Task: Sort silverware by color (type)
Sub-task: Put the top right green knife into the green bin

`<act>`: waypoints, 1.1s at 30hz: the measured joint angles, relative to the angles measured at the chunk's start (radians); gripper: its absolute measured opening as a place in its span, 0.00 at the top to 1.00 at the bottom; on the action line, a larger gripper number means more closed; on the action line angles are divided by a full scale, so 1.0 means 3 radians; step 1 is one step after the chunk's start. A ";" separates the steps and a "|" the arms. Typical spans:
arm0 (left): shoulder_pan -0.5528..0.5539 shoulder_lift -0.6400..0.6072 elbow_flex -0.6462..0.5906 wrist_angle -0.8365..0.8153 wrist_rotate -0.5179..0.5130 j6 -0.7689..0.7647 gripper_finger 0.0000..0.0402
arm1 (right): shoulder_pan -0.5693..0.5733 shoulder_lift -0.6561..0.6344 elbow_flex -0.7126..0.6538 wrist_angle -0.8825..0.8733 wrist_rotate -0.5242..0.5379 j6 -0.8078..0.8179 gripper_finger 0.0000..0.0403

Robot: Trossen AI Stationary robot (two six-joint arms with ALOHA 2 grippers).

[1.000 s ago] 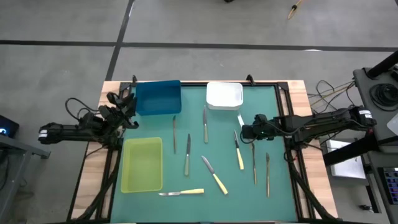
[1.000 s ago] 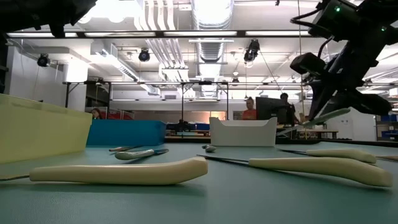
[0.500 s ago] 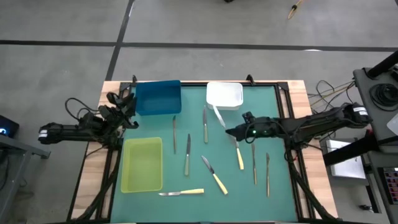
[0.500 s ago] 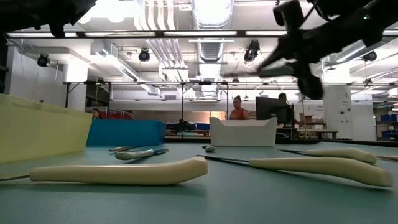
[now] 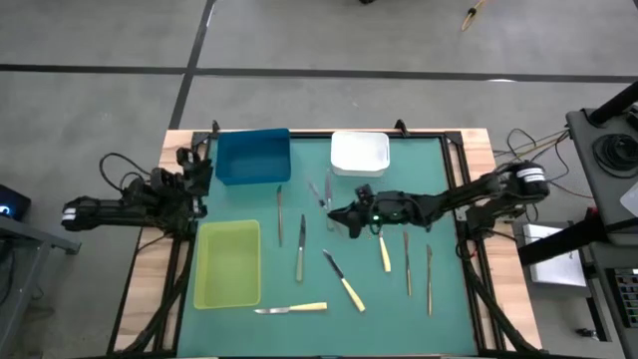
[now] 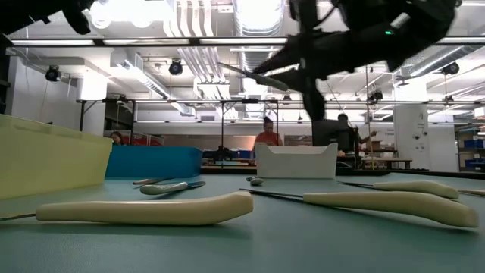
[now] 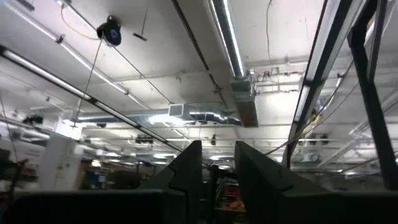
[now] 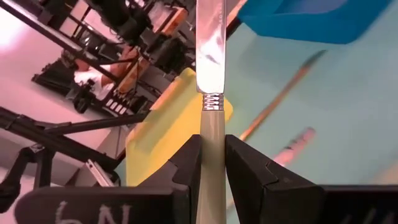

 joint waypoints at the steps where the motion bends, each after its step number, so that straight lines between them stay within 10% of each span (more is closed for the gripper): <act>1: 0.0000 0.0001 0.0028 -0.0060 0.0029 -0.0097 0.81 | 0.0000 0.0091 0.0103 -0.0002 -0.0001 -0.0002 0.85; 19: -0.0002 0.0063 0.0572 -0.0158 0.0959 -0.1159 0.81 | 0.0014 0.1556 0.2002 -0.0168 -0.0556 0.0055 0.85; 33: -0.0002 0.0451 0.0929 -0.0167 0.1017 -0.1320 0.81 | 0.0084 0.2290 0.3156 -0.0938 -0.0770 0.0327 0.85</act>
